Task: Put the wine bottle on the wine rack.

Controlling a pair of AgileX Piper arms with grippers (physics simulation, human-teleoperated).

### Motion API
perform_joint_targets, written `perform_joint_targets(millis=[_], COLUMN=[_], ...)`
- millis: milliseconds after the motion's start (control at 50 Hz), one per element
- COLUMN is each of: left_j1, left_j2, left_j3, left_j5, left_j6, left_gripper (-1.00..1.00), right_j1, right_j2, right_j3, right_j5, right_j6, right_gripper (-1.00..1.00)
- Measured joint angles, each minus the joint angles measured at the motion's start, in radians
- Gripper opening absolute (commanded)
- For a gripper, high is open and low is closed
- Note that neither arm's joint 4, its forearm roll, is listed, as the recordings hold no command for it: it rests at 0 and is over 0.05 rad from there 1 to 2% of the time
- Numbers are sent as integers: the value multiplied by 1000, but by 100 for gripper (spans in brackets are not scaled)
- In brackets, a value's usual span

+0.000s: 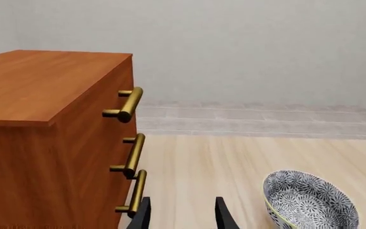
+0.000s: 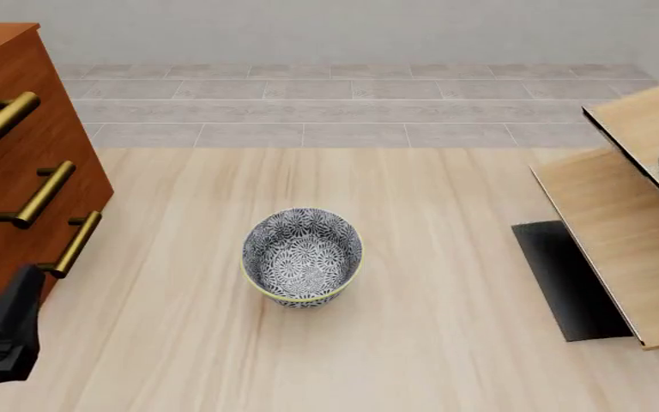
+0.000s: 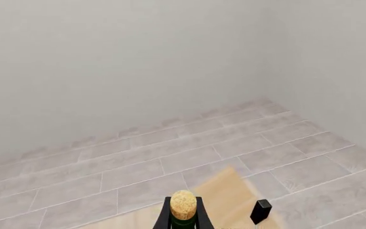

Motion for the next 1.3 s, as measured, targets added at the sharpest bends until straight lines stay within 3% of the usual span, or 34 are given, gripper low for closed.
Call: perform_joint_targets(millis=[500,1300], left_j1=[-4,-4], left_j2=[-11,-4], left_j3=[0,0], left_j5=[16,4], left_j6=[-2,3], left_gripper=[100,100], right_j1=[-54,-95], right_j2=[39,82], right_j3=[26,100], right_j5=[-32,-103], right_j6=[92,112], right_gripper=[-100,-100])
